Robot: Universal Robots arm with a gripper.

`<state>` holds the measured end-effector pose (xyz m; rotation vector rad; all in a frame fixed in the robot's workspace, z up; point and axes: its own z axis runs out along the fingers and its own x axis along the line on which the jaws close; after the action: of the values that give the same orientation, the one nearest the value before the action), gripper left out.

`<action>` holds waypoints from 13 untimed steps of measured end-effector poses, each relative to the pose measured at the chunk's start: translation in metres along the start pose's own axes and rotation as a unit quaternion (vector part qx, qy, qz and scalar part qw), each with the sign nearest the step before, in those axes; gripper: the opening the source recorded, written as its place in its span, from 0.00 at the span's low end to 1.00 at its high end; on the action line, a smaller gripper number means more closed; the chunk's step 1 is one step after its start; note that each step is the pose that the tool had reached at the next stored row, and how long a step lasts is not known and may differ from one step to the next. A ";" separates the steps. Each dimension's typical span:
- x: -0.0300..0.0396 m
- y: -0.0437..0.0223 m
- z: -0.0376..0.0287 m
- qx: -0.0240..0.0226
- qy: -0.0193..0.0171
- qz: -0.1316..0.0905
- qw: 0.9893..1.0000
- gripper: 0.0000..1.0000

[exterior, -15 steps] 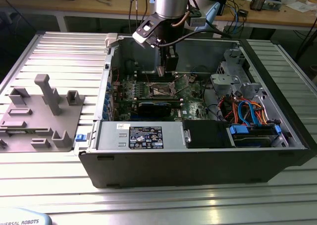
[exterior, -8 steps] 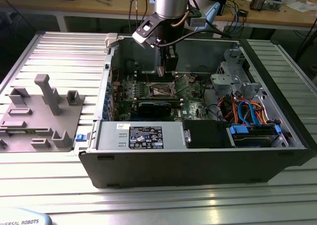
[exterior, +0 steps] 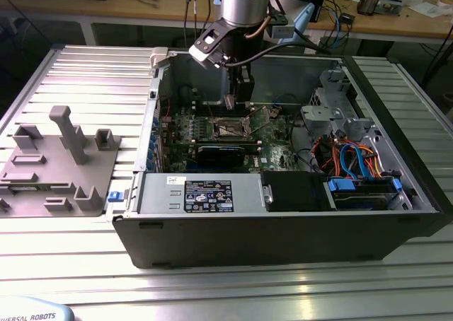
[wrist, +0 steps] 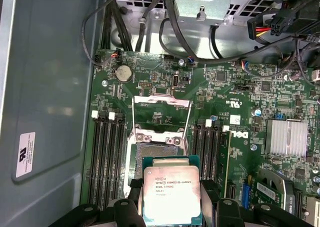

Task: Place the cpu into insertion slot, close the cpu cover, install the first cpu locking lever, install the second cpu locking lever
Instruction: 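Place the cpu into insertion slot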

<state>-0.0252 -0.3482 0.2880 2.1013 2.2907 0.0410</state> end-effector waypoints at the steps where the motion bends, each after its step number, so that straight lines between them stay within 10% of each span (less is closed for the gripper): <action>1: 0.0000 0.0000 0.0000 0.000 0.000 0.001 1.000 0.54; 13: 0.0000 0.0000 0.0005 0.000 0.000 0.007 1.000 0.54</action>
<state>-0.0252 -0.3482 0.2875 2.1171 2.2758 0.0408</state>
